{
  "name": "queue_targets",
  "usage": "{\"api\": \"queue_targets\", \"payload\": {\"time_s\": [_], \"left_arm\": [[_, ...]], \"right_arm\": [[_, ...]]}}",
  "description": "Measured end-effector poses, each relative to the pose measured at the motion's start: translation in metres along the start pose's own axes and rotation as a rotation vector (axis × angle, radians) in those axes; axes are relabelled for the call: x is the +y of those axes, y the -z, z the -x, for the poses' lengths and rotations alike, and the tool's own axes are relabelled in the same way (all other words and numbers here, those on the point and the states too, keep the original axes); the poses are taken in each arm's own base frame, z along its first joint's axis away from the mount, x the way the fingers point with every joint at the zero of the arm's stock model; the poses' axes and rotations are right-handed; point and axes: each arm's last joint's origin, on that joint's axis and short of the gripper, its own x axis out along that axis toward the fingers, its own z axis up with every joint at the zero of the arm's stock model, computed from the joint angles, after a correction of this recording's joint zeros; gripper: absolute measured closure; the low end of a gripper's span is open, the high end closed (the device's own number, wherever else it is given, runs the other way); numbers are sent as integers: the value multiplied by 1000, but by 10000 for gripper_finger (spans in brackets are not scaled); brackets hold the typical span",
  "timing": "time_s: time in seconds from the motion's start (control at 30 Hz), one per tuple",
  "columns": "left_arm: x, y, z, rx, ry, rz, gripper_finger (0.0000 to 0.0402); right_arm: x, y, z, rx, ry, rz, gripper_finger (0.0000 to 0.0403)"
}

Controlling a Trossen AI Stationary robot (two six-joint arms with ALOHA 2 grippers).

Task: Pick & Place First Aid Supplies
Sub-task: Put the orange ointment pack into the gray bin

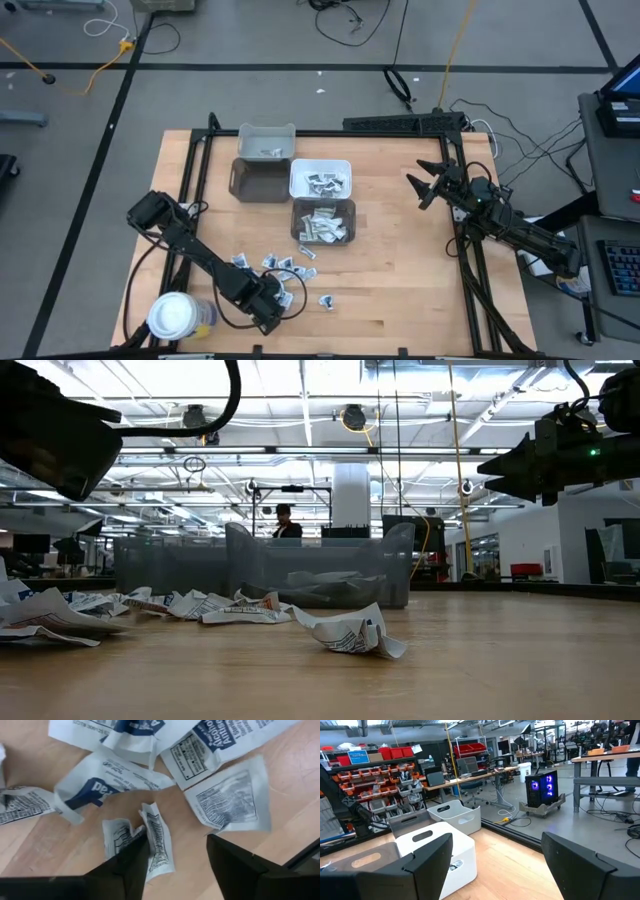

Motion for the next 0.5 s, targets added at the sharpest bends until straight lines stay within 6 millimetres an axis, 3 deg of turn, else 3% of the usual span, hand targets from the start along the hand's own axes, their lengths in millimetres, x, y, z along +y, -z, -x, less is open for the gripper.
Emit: {"api": "queue_targets", "payload": {"time_s": [0.37,0.5], "left_arm": [[1,-1,-1,8,0,-39,385],[1,-3,3,9,14,-44,389]], "right_arm": [[0,0,0,-1,0,0,105],[0,0,0,0,0,0,105]]}}
